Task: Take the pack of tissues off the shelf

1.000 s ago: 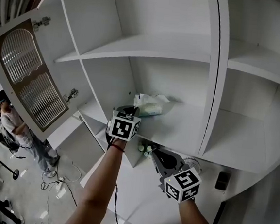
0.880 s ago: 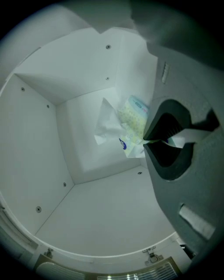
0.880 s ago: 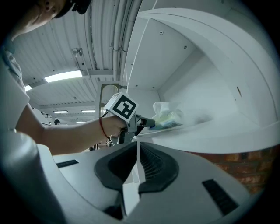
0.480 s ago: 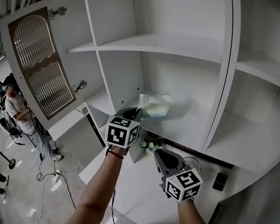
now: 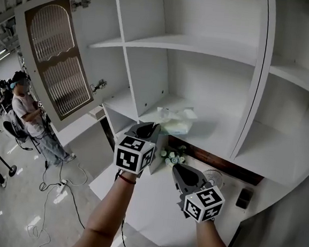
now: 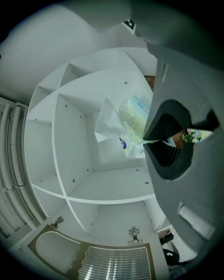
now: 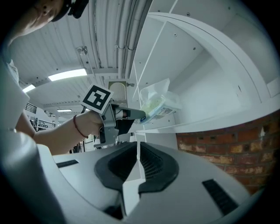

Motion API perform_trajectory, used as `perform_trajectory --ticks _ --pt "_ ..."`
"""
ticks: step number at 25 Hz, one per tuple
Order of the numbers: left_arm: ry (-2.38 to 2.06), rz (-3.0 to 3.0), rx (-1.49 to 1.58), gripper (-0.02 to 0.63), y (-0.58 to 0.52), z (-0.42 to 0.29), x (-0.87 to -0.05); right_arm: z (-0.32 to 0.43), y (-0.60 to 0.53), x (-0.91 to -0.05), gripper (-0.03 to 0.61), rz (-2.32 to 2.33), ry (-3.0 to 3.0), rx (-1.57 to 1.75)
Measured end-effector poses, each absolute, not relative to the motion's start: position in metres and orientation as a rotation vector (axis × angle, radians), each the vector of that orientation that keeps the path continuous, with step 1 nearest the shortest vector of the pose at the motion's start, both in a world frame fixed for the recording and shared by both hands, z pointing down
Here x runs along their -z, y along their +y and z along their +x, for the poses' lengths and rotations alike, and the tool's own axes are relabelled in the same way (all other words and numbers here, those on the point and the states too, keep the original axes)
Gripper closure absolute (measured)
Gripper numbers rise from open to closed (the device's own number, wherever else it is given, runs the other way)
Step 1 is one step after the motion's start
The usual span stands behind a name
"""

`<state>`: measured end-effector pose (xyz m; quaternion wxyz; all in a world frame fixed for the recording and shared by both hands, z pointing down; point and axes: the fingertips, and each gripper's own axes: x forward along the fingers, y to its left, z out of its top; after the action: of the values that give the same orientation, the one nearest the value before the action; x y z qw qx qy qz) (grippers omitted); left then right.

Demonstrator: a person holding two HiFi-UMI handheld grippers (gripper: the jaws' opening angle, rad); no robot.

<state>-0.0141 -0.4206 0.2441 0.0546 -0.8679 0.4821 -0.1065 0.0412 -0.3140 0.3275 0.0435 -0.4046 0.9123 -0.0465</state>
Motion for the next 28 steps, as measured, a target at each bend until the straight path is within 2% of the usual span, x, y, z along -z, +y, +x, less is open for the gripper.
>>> perform_trajectory --ticks 28 --pt "1.567 -2.787 0.353 0.603 -0.304 -0.049 -0.384 0.021 -0.249 -0.4 0.56 -1.309 2.811 0.226"
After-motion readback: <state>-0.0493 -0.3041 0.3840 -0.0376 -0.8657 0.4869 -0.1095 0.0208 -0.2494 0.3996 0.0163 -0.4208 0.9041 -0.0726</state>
